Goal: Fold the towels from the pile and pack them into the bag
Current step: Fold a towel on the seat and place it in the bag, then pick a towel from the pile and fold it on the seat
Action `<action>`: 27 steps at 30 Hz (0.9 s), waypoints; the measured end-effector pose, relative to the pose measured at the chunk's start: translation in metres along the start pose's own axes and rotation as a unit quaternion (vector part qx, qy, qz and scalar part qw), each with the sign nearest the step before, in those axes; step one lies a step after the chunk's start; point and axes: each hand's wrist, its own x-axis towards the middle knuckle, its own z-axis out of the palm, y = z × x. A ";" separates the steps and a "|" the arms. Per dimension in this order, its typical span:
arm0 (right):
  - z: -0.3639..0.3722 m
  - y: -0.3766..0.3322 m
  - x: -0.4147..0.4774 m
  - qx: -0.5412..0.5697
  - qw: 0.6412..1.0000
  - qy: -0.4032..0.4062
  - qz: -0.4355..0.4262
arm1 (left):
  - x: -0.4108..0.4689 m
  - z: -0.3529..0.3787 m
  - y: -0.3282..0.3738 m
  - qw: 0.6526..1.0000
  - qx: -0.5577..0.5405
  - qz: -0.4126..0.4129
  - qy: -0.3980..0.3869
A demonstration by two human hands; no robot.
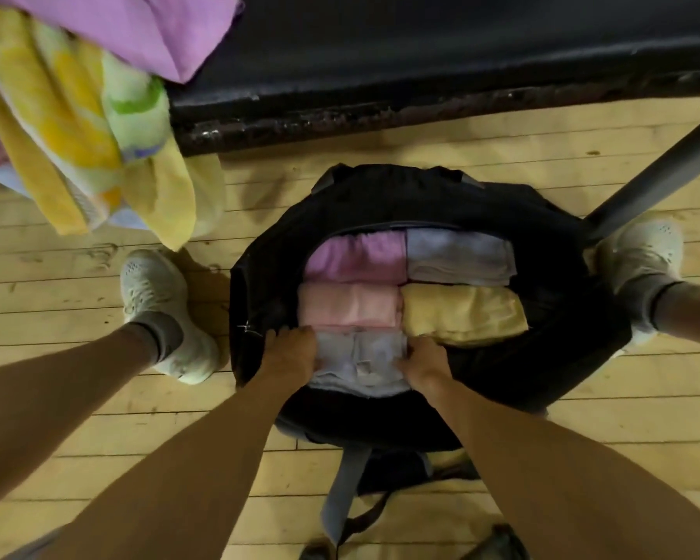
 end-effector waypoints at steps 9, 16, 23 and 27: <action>-0.061 -0.025 -0.021 -0.115 0.991 -0.023 -0.061 | -0.018 -0.053 -0.008 0.986 -0.149 0.051 -0.055; -0.142 -0.087 -0.081 -0.073 0.976 -0.075 -0.190 | -0.071 -0.158 -0.006 0.933 -0.317 0.172 -0.002; -0.206 -0.160 -0.155 -0.036 0.943 -0.026 -0.329 | -0.166 -0.258 -0.031 0.875 -0.420 0.231 0.065; -0.235 -0.202 -0.176 0.019 0.914 0.045 -0.404 | -0.191 -0.302 -0.054 0.847 -0.450 0.244 0.143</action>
